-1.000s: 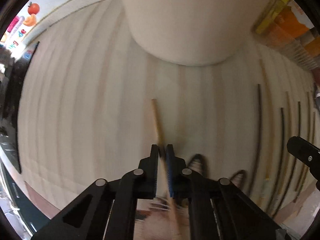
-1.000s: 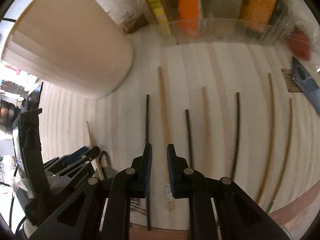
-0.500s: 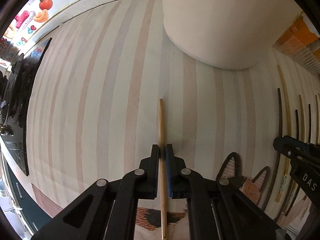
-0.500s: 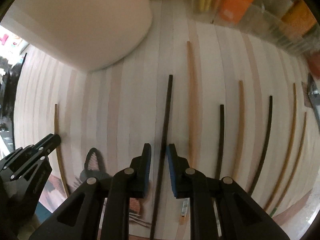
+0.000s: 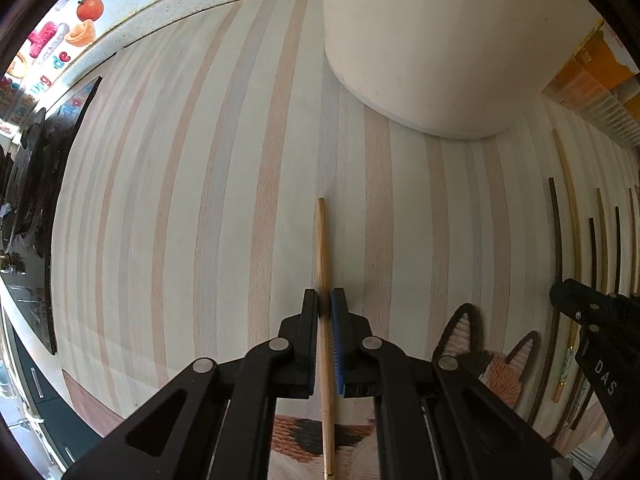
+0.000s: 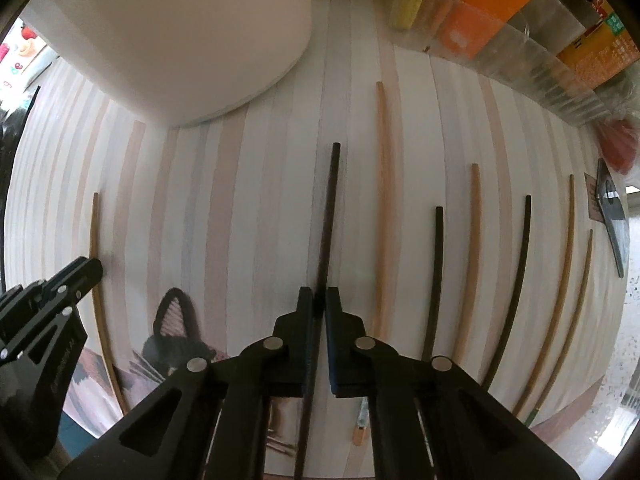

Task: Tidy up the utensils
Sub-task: 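Lift both held chopsticks up over the cream holder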

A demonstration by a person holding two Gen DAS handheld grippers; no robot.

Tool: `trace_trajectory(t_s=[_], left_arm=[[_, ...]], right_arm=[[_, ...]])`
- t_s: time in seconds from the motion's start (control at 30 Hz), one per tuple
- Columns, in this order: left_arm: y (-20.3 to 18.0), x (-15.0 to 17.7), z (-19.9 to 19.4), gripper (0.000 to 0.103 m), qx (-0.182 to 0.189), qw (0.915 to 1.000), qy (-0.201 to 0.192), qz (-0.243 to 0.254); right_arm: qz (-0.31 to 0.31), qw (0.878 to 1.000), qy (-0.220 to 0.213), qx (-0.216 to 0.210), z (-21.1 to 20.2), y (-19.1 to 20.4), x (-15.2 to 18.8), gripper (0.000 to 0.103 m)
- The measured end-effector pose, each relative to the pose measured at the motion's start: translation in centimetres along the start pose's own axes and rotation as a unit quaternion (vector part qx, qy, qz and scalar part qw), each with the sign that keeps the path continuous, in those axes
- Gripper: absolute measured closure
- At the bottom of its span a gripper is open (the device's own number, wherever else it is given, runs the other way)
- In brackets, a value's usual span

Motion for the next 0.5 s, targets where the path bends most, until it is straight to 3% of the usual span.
trace_trajectory(t_s=[0.5], left_arm=[[-0.9, -0.9, 0.3, 0.099, -0.016, 0.9996, 0.003, 0.024]], right_arm=[[-0.008, 1.0, 0.024, 0.009, -0.2, -0.2, -1.0, 0.096]])
Point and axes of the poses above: each gripper's, at about its wrist camera, not at the fingertips, and z roughly the way its jaws point, y to its left, x to its underside, the point moved 7 cm from there along z, roughly the way its jaws point, and after that the axes turned 13 degrees about -x, right-handed, at the moved point
